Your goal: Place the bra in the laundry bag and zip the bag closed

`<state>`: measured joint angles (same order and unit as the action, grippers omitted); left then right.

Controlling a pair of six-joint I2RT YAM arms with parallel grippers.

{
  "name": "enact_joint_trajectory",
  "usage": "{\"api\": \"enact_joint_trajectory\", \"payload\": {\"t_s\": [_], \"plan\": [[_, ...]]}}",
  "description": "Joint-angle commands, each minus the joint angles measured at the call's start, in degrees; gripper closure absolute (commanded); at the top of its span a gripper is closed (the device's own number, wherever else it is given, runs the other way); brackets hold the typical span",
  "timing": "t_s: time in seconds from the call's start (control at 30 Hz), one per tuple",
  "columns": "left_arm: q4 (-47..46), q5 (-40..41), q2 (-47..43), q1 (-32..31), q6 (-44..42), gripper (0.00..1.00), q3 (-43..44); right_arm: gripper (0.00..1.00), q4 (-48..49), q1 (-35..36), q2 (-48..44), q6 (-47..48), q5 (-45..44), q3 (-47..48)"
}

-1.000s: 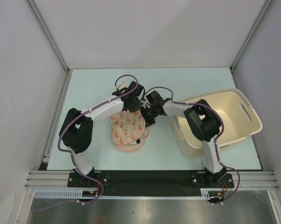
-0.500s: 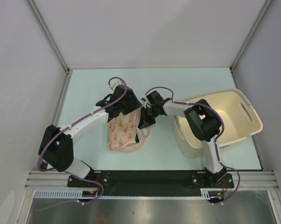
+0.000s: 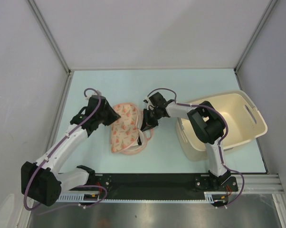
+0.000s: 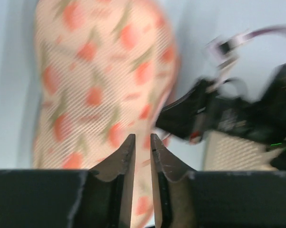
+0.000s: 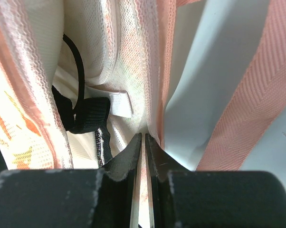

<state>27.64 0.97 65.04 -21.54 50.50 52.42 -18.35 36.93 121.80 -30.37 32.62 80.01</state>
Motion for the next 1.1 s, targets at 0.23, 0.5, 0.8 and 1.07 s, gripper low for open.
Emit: {"api": "enact_joint_trajectory", "payload": {"t_s": [0.23,0.5,0.8,1.07], "plan": [[1.2,-8.4,0.4,-1.7,2.2,0.88,-11.5,0.88,-4.1,-0.3,0.6,2.5,-3.6,0.2],[-15.6,-14.7,11.3,-3.5,5.0,0.91,-14.1,0.88,-4.4,0.0,1.0,1.7,-3.7,1.7],[-21.3,-17.1,20.7,-4.4,4.4,0.94,-9.2,0.88,-7.4,0.2,0.8,2.2,-4.8,3.8],[-11.5,-14.8,8.0,-3.9,0.1,0.58,-3.0,0.81,-20.5,0.4,-0.7,7.9,-11.5,12.9]]}}
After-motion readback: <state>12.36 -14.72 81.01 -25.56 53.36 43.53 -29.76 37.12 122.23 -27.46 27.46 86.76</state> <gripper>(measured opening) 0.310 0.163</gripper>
